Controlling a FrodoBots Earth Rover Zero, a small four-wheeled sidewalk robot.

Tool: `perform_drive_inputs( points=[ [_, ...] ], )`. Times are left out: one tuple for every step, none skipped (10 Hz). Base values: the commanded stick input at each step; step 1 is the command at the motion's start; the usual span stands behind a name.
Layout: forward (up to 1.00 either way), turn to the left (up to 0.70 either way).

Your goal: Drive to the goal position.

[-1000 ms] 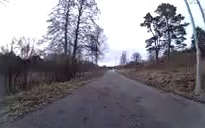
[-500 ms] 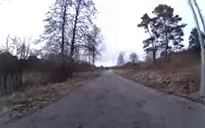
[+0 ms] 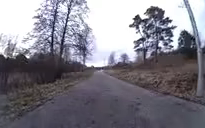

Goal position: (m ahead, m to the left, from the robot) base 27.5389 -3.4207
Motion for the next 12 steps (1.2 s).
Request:
perform_drive_inputs(
  points=[
    [0.50,0.00],
    [0.50,0.00],
    [0.50,0.00],
    [0.50,0.00],
    [0.50,0.00],
    [0.50,0.00],
    [0.50,0.00],
    [0.50,0.00],
    [0.50,0.00],
    [0.50,0.00],
    [0.50,0.00],
    [0.50,0.00]
  ],
)
